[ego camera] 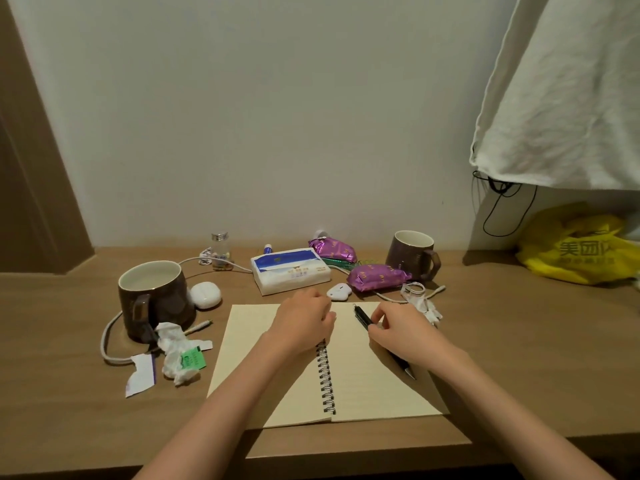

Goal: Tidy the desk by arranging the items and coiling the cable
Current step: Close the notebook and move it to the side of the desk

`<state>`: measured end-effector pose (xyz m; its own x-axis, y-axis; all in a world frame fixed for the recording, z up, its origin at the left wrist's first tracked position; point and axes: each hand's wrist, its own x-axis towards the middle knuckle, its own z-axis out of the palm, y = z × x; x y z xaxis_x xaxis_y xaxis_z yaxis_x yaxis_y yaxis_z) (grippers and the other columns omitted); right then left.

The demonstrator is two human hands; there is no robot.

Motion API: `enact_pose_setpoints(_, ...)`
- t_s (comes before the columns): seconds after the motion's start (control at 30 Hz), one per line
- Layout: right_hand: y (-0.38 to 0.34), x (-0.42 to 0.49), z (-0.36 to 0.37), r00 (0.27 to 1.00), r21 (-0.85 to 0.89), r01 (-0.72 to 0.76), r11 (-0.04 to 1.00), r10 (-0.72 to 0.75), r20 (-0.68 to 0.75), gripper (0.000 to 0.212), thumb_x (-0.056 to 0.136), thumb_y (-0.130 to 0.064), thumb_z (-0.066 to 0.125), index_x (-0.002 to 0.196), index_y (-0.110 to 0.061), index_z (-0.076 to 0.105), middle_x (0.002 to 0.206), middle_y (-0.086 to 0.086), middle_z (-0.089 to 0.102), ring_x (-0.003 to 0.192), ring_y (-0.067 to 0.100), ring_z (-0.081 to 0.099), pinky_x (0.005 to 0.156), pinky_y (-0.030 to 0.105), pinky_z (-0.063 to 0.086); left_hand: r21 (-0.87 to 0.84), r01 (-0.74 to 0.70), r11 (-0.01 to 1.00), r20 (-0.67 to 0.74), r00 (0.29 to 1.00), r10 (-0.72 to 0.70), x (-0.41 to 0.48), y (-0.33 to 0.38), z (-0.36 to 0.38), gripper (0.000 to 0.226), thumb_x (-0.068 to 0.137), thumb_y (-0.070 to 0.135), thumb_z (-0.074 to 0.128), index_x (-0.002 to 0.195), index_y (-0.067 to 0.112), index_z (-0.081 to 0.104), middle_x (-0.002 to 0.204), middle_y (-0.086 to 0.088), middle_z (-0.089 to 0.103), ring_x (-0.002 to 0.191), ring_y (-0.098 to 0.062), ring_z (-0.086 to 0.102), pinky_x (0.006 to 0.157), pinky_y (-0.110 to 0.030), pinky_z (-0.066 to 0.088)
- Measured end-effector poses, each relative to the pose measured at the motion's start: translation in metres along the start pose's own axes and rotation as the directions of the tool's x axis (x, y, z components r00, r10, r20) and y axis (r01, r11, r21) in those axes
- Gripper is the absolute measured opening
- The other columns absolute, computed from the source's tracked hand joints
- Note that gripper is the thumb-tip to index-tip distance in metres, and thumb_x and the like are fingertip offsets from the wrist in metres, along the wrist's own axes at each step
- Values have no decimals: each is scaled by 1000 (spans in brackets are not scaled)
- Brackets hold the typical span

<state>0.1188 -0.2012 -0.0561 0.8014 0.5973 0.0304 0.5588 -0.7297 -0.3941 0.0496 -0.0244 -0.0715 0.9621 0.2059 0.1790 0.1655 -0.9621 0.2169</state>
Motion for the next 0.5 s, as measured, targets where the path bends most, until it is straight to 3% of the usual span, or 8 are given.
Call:
enact_pose_setpoints(0.1, 8, 5, -5, 1000, 160, -11, 987, 15, -21, 21, 91, -29, 53, 107, -19, 63, 91, -3, 63, 79, 9, 59, 72, 30, 52, -37, 18, 999, -27, 999, -19, 5, 1, 5, 33, 94, 37, 44, 112, 16, 62, 117, -3, 54, 108, -21, 47, 89, -35, 43)
enact_pose_setpoints(0.2, 11, 9, -11, 998, 285, 7, 959, 10, -56, 16, 92, -27, 54, 105, -22, 62, 90, 0, 63, 72, 8, 56, 56, 21, 48, -98, 23, 995, -49, 998, -28, 6, 3, 6, 32, 93, 38, 47, 118, 22, 60, 115, -1, 53, 109, -19, 46, 89, -33, 42)
enact_pose_setpoints(0.37, 6, 17, -9, 995, 343, 19, 939, 17, -103, 14, 92, -25, 55, 104, -24, 62, 86, -3, 62, 75, 9, 59, 62, 26, 53, -176, -25, 984, -130, 991, 2, 3, 5, 12, 25, 90, 37, 53, 110, 25, 63, 107, 4, 56, 103, -15, 49, 84, -32, 45)
enact_pose_setpoints(0.5, -1, 20, -2, 995, 366, 23, 930, 15, -100, 19, 92, -24, 57, 109, -19, 63, 83, -7, 60, 73, 8, 58, 58, 21, 53, -193, -59, 979, -227, 974, 14, 0, 7, 19, 22, 89, 38, 57, 105, 26, 65, 108, 9, 60, 102, -12, 50, 81, -28, 44)
